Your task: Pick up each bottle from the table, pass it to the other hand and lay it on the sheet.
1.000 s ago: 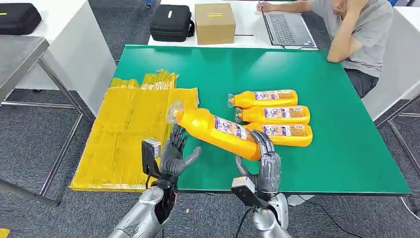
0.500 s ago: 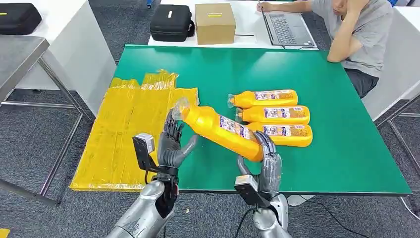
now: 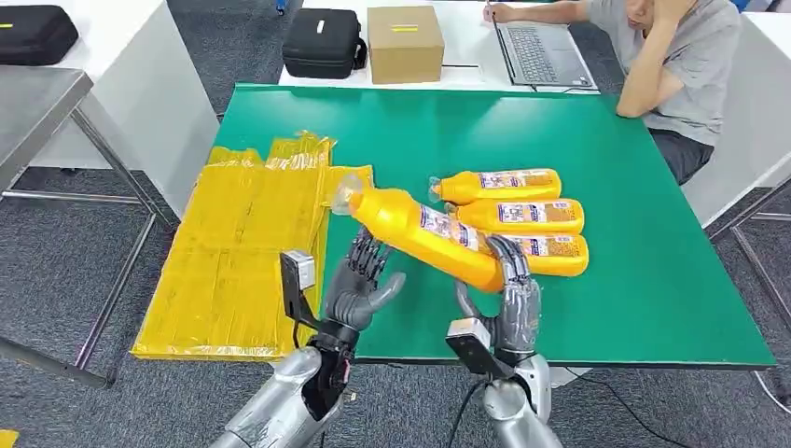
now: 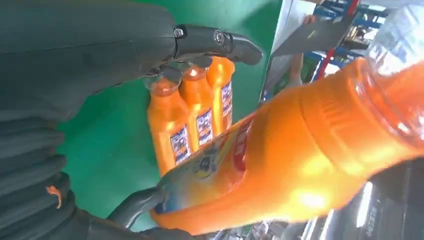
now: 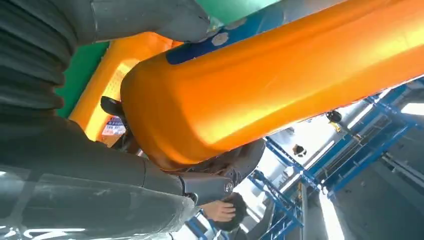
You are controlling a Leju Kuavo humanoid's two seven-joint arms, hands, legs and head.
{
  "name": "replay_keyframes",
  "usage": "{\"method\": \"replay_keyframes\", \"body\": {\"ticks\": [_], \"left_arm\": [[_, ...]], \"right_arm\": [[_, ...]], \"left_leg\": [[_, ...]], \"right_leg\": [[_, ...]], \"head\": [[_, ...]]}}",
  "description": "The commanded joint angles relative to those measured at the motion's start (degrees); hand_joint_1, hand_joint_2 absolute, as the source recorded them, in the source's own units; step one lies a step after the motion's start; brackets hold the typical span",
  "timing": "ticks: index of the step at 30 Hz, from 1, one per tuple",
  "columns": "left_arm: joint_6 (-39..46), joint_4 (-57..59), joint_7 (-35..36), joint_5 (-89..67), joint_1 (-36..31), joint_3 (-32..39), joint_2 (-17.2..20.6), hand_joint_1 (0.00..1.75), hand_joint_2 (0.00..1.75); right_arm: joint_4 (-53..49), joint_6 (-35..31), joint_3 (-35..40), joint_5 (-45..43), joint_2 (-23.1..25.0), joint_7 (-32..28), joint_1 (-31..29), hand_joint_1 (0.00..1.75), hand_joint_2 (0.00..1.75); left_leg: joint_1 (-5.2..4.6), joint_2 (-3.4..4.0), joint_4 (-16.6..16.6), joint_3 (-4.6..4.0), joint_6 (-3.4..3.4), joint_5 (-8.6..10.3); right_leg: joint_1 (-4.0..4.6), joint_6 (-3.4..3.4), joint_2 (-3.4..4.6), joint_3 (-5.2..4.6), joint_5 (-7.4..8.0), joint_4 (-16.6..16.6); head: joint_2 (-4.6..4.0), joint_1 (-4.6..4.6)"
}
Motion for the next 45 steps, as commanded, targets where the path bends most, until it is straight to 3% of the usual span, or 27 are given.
{"method": "replay_keyframes", "body": {"ticks": [1, 18, 26, 45], "left_arm": [[0.8, 0.2, -0.3, 0.0, -2.3, -3.7, 2.4, 0.00, 1.75], [3.0, 3.2, 0.1, 1.3, -5.5, -3.6, -0.6, 0.00, 1.75], [1.5, 3.7, 1.1, 1.7, -5.4, -5.1, -1.1, 0.00, 1.75], [6.7, 2.1, -0.9, 1.1, -6.1, -5.0, -1.7, 0.00, 1.75]], "right_arm": [[1.6, -0.4, -1.1, -1.1, -0.2, 0.0, -3.6, 1.75, 1.75], [3.1, -0.4, 3.6, -1.2, 2.3, 0.0, -4.0, 1.75, 1.75], [4.2, -0.4, 3.9, -1.4, 2.5, 0.0, -3.7, 1.75, 1.75], [7.8, -0.4, 9.4, -2.5, 3.3, 0.0, -5.3, 1.75, 1.75]], "left_leg": [[-0.01, 0.12, 0.0, 0.17, -0.09, -0.06], [0.02, 0.05, 0.0, 0.08, -0.06, -0.02], [0.01, 0.00, 0.0, 0.29, -0.14, -0.12], [0.01, 0.06, 0.0, 0.21, -0.11, -0.08]], "right_leg": [[0.00, -0.08, 0.05, 0.11, -0.05, 0.0], [0.03, -0.05, 0.01, 0.06, -0.02, 0.0], [0.03, -0.13, -0.10, 0.27, -0.16, 0.1], [0.02, -0.09, -0.01, 0.17, -0.10, 0.0]], "head": [[0.02, 0.00], [0.02, 0.00], [0.02, 0.00], [0.02, 0.02]]}}
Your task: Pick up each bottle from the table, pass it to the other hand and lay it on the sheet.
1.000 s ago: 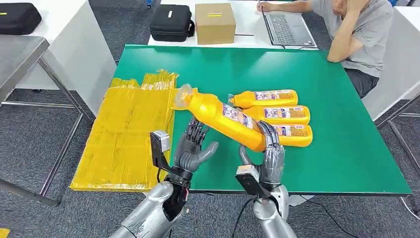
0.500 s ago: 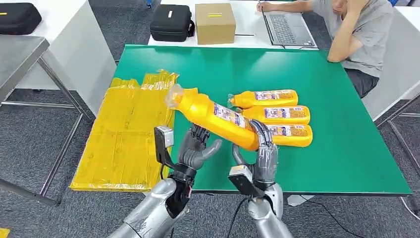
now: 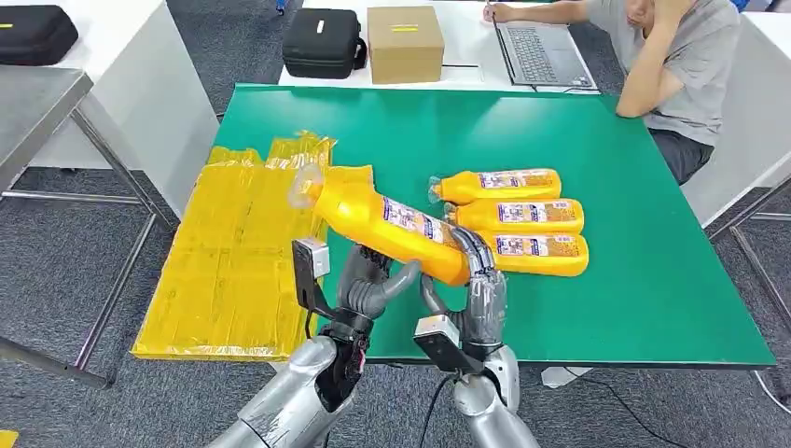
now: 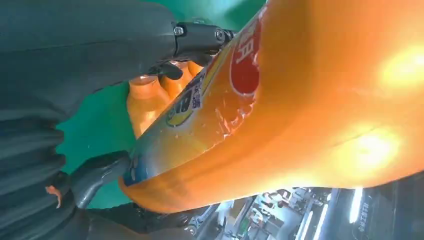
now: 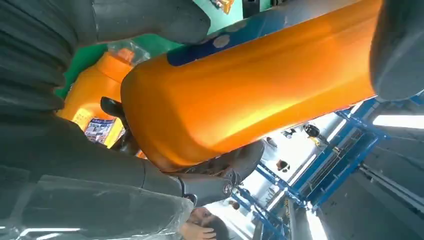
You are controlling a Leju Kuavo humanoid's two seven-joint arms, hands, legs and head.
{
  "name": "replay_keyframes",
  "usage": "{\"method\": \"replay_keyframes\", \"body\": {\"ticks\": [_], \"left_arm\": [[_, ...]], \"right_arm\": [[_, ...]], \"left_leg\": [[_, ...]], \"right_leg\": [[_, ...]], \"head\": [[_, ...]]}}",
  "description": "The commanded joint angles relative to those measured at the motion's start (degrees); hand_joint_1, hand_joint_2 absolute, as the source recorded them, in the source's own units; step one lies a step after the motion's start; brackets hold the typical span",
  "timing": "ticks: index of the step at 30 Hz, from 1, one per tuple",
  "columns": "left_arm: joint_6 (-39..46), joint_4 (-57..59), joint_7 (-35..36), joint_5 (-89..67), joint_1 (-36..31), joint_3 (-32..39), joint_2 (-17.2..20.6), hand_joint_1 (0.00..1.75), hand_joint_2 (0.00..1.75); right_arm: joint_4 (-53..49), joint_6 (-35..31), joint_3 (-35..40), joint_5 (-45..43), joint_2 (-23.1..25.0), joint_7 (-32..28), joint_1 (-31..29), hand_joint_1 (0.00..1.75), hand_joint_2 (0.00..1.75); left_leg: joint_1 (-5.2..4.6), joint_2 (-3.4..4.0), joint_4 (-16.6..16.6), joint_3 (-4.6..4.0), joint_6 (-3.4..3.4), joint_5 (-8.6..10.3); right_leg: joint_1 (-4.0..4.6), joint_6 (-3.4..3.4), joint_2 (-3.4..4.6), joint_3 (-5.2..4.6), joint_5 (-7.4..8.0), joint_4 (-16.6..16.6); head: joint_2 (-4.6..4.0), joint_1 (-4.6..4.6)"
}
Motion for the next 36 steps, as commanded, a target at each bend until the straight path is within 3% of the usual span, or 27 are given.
{"method": "replay_keyframes", "body": {"ticks": [1, 19, 34, 35, 36], "left_arm": [[2.5, 1.7, -0.7, -1.0, -2.8, -2.0, 0.2, 0.00, 1.75], [9.7, -1.1, -5.3, -2.3, -1.3, 1.4, 2.7, 0.00, 1.75], [8.6, -1.6, -5.1, -1.8, -0.7, 1.3, 2.9, 0.00, 1.75], [8.5, -1.5, -5.1, -1.8, -0.6, 1.3, 3.0, 0.14, 1.75], [7.7, -1.7, -5.3, -1.5, -0.5, 1.2, 2.9, 1.69, 1.75]], "right_arm": [[6.2, -0.3, 3.1, -1.0, -0.2, 0.0, -3.0, 1.75, 1.75], [4.4, -0.3, -0.4, 5.5, -0.5, 0.0, 0.9, 1.75, 1.75], [4.3, -0.3, -0.5, 8.2, -0.6, 0.0, 1.5, 1.75, 1.75], [4.2, -0.3, -0.6, 8.5, -0.6, 0.0, 1.6, 1.75, 1.75], [4.4, -0.3, -0.3, 8.4, -0.7, 0.0, 1.7, 1.75, 1.75]], "left_leg": [[0.02, 0.04, 0.0, 0.09, -0.06, -0.04], [0.01, 0.04, -0.1, 0.22, -0.08, -0.06], [0.01, 0.02, -0.1, 0.23, -0.10, -0.08], [0.02, 0.01, -0.1, 0.19, -0.08, -0.05], [0.01, 0.02, -0.1, 0.13, -0.06, -0.03]], "right_leg": [[0.03, -0.05, 0.00, 0.08, -0.03, 0.0], [0.02, -0.08, -0.02, 0.20, -0.07, 0.0], [0.02, -0.09, -0.05, 0.21, -0.10, 0.0], [0.03, -0.08, -0.05, 0.18, -0.07, 0.0], [0.01, -0.06, -0.02, 0.11, -0.04, 0.0]], "head": [[0.00, 0.00], [0.00, 0.00], [0.00, 0.00], [0.00, 0.00], [0.00, 0.00]]}}
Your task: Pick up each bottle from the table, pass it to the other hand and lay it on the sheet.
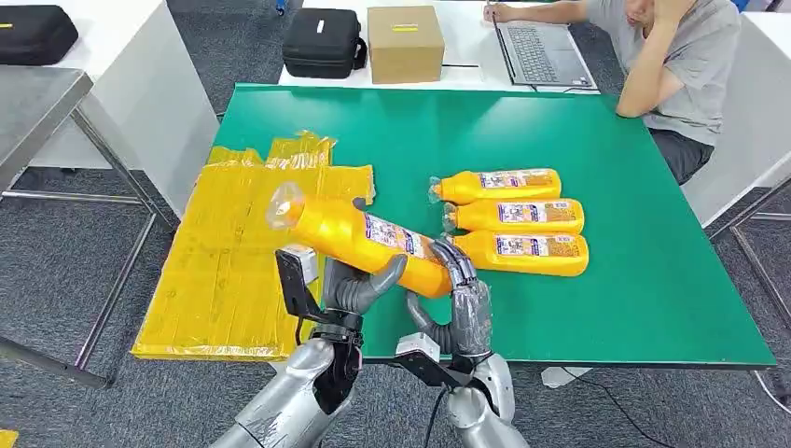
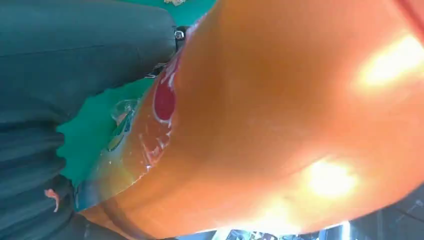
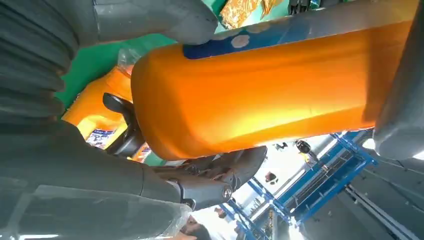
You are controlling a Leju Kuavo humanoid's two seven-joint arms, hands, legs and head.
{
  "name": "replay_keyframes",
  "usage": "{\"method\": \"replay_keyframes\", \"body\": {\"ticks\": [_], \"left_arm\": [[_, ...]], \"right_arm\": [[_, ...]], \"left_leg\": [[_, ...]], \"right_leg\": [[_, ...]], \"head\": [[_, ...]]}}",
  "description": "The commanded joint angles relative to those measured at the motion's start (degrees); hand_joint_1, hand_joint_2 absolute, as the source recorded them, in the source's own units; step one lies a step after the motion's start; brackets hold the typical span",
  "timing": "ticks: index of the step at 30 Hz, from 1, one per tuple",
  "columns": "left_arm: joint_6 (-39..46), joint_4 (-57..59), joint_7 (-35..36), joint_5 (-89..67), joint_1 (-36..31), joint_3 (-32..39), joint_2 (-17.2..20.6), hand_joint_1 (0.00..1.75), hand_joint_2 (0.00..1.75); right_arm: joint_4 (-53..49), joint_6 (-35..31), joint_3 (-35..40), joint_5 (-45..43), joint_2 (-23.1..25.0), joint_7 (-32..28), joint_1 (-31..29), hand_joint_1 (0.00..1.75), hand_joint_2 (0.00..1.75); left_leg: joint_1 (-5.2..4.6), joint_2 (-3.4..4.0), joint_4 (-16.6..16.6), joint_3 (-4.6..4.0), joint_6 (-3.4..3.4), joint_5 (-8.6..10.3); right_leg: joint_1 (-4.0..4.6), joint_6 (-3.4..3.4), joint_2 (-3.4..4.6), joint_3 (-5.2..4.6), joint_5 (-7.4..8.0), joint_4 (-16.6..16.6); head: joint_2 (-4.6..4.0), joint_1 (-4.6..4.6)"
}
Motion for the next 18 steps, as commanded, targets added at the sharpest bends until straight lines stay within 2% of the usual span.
{"method": "replay_keyframes", "body": {"ticks": [1, 18], "left_arm": [[-2.0, 0.3, -0.6, 0.6, -1.6, 0.2, 2.9, 1.75, 1.75], [-3.9, 1.1, -1.5, 1.1, -2.0, 1.7, 2.4, 1.75, 1.75]], "right_arm": [[2.8, 0.0, -0.7, 1.4, -1.1, 0.0, 0.4, 1.75, 1.75], [5.0, 0.0, -1.9, 4.2, -1.0, 0.0, -0.1, 1.75, 1.75]], "left_leg": [[0.02, 0.02, -0.1, 0.26, -0.09, -0.07], [0.02, 0.04, -0.1, 0.19, -0.07, -0.04]], "right_leg": [[0.03, -0.09, -0.04, 0.24, -0.09, 0.0], [0.03, -0.07, -0.02, 0.17, -0.04, 0.0]], "head": [[0.00, 0.00], [0.00, 0.00]]}}
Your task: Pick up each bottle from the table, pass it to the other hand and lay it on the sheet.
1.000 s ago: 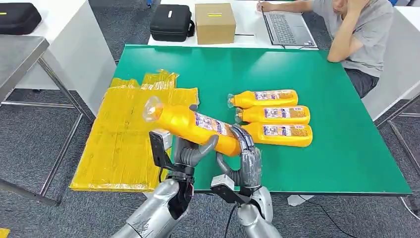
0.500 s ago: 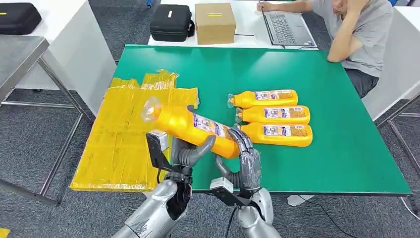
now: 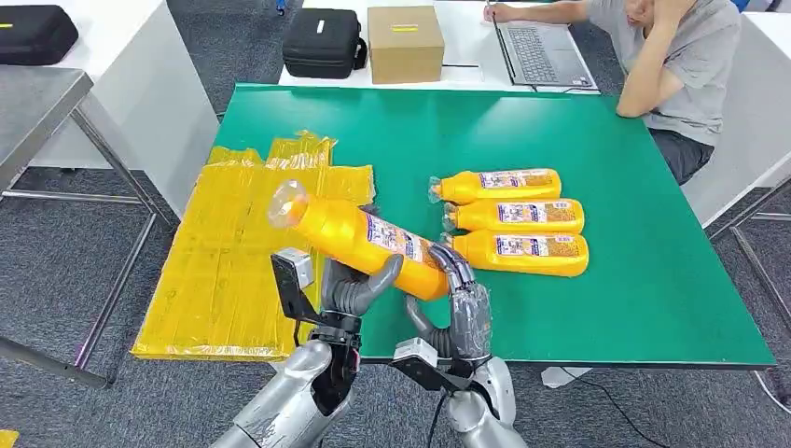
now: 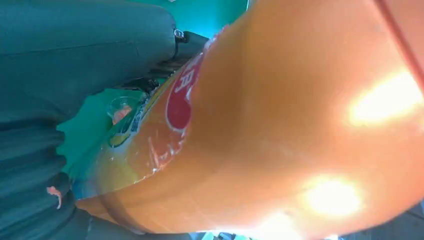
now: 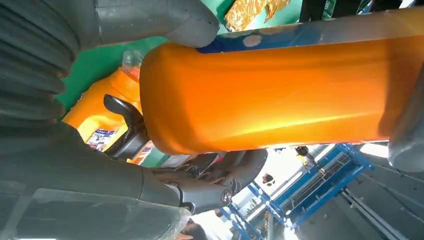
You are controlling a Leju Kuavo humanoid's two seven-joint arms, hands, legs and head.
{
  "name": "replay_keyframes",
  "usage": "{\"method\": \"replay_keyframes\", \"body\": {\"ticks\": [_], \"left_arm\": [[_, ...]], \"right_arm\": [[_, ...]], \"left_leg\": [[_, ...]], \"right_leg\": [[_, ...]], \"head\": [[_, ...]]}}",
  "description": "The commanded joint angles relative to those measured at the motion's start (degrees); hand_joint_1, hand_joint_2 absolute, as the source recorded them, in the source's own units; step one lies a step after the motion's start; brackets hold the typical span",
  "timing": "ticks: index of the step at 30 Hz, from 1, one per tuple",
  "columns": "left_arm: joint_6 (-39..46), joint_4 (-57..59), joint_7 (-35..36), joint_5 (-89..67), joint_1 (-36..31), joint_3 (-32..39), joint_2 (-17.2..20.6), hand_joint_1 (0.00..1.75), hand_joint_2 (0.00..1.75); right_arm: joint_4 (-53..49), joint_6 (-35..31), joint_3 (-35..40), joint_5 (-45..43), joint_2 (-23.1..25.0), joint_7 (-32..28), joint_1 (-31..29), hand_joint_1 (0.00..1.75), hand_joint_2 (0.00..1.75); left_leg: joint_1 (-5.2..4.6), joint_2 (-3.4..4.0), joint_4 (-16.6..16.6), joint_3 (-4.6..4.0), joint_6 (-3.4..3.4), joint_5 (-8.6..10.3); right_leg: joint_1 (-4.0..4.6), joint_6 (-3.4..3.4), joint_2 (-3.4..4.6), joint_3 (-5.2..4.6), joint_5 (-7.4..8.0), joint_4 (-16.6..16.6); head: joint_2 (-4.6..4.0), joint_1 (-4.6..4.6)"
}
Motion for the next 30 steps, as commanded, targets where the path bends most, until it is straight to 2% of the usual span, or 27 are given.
{"method": "replay_keyframes", "body": {"ticks": [1, 5, 6, 7, 11, 13, 14, 15, 16, 17, 30], "left_arm": [[-1.0, 1.2, 0.2, 0.6, -2.4, 1.5, 1.9, 1.75, 1.75], [-1.7, 1.5, 0.4, 1.1, -2.4, 2.0, 1.8, 1.75, 1.75], [-1.9, 1.5, 0.4, 1.2, -2.4, 2.0, 1.7, 1.75, 1.75], [-3.5, 0.9, 0.7, 1.9, -1.9, 2.2, 1.9, 1.75, 1.75], [-3.5, 0.9, 0.7, 1.9, -1.9, 2.2, 1.9, 1.75, 1.75], [-5.0, 0.9, 2.0, 3.1, -1.7, 2.3, 1.7, 1.75, 1.75], [-5.8, 0.9, 2.4, 3.6, -1.7, 2.4, 1.7, 1.75, 1.75], [-6.0, 0.9, 2.5, 3.8, -1.6, 2.4, 1.7, 1.75, 1.75], [-6.0, 0.8, 2.5, 3.8, -1.5, 2.4, 1.8, 1.75, 1.75], [-6.0, 0.7, 2.5, 3.8, -1.4, 2.5, 1.8, 1.75, 1.75], [-2.7, 0.6, 1.7, 3.5, -1.9, 5.1, 1.9, 1.75, 1.75]], "right_arm": [[4.7, 0.0, -1.6, 2.1, -1.0, 0.0, -0.7, 1.75, 1.75], [5.2, 0.0, -2.3, 3.7, -1.1, 0.0, -0.7, 1.75, 1.75], [5.6, 0.0, -2.4, 3.4, -1.0, 0.0, -0.8, 1.64, 1.75], [6.4, 0.0, -3.0, 3.3, -0.9, 0.0, -0.9, 0.94, 1.75], [6.4, 0.0, -3.0, 3.3, -0.9, 0.0, -0.9, 0.94, 1.75], [6.6, 0.0, -3.1, 3.4, -1.1, 0.0, -0.9, 1.66, 1.75], [6.8, 0.0, -3.1, 3.0, -1.1, 0.0, -1.0, 1.71, 1.75], [7.2, 0.0, -3.1, 2.5, -1.0, 0.0, -1.1, 1.45, 1.75], [8.7, 0.0, -2.2, 0.0, -1.1, 0.0, -1.6, 0.05, 1.75], [9.0, 0.0, -2.6, -0.6, -0.9, 0.0, -1.7, 0.00, 1.75], [8.2, 0.0, -5.5, -1.4, -0.7, 0.0, -0.7, 0.00, 1.75]], "left_leg": [[0.02, 0.03, -0.1, 0.19, -0.07, -0.04], [0.02, 0.03, -0.1, 0.20, -0.08, -0.05], [0.02, 0.04, -0.1, 0.26, -0.10, -0.07], [0.01, -0.01, -0.1, 0.18, -0.06, -0.03], [0.02, 0.00, -0.1, 0.27, -0.10, -0.08], [0.02, 0.00, 0.0, 0.21, -0.08, -0.05], [0.02, 0.00, 0.0, 0.15, -0.07, -0.03], [0.02, -0.01, 0.0, 0.19, -0.08, -0.05], [0.02, 0.00, -0.1, 0.18, -0.07, -0.04], [0.01, -0.01, 0.0, 0.25, -0.09, -0.07], [0.00, 0.05, 0.0, 0.22, -0.10, -0.09]], "right_leg": [[0.03, -0.07, -0.02, 0.18, -0.04, 0.0], [0.03, -0.07, -0.02, 0.20, -0.05, -0.1], [0.03, -0.09, -0.04, 0.25, -0.08, 0.0], [0.02, -0.06, -0.06, 0.18, -0.04, 0.0], [0.04, -0.09, -0.07, 0.27, -0.10, 0.0], [0.03, -0.07, -0.07, 0.20, -0.07, 0.0], [0.03, -0.06, -0.05, 0.15, -0.04, 0.0], [0.03, -0.08, -0.07, 0.19, -0.07, 0.0], [0.03, -0.06, -0.06, 0.18, -0.05, 0.0], [0.03, -0.08, -0.09, 0.24, -0.10, 0.0], [0.02, -0.09, -0.02, 0.20, -0.09, 0.0]], "head": [[0.00, 0.00], [-0.02, 0.00], [0.00, 0.00], [0.00, 0.02], [0.00, 0.00], [-0.02, 0.00], [0.00, 0.00], [0.00, 0.00], [0.00, 0.00], [-0.02, 0.00], [0.00, 0.00]]}}
